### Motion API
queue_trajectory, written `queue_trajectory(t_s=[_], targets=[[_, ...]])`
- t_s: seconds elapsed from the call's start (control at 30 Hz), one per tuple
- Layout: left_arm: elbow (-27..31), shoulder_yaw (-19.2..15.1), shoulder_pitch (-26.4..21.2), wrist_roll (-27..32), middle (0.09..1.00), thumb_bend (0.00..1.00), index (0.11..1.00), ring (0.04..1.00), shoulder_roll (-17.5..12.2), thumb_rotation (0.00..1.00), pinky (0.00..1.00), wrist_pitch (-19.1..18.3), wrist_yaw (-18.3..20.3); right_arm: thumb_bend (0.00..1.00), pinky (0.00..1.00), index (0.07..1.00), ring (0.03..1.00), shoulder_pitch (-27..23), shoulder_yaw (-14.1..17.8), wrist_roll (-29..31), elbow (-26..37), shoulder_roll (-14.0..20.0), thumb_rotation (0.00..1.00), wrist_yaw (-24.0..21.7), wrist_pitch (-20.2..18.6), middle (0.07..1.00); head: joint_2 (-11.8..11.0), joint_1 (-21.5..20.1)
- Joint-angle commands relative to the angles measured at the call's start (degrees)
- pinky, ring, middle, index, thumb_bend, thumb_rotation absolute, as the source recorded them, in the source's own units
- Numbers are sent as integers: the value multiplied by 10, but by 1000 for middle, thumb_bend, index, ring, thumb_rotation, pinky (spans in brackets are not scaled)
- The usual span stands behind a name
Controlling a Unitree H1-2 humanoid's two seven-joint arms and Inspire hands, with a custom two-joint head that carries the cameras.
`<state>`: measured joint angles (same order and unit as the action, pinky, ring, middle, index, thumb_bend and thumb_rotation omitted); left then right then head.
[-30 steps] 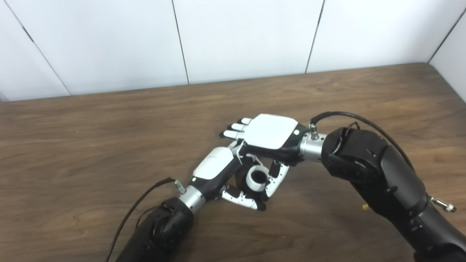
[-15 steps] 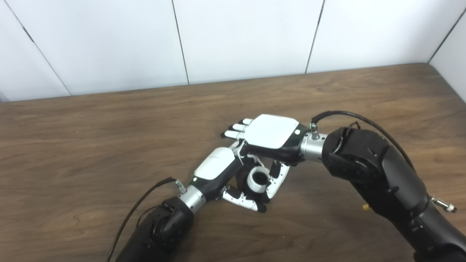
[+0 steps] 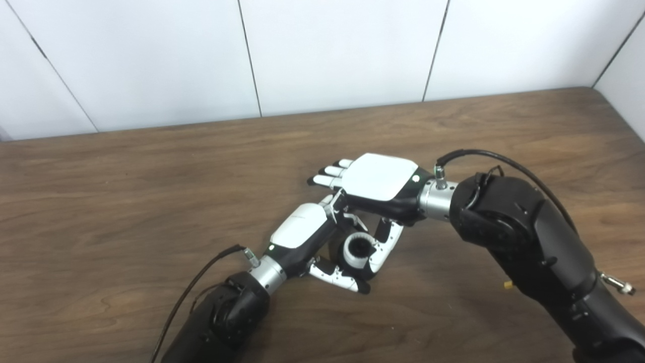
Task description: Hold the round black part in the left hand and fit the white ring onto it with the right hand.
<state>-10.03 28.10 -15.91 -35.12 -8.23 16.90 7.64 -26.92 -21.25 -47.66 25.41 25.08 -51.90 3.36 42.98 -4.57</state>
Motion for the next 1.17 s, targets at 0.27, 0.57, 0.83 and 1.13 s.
queue_trajectory(t_s=[0.27,0.57,0.83,1.13], targets=[[-5,-2,-6,0,898,515,475,923,6,45,1000,7,-3,1000,1000,862,1000,-36,28,24,29,7,533,10,-9,1000,-2,0],[-12,-4,-5,1,887,515,475,923,4,45,1000,11,-7,1000,1000,851,1000,-55,81,54,58,20,521,19,-34,1000,-7,-3],[-15,-7,-4,-4,884,516,475,922,-2,46,1000,14,-11,1000,1000,879,1000,-45,148,97,85,36,488,38,-76,1000,-13,-3],[-15,-12,-1,-4,886,516,476,919,-7,45,1000,22,-15,784,723,997,978,124,288,239,50,-45,910,246,-67,1000,-14,0]])
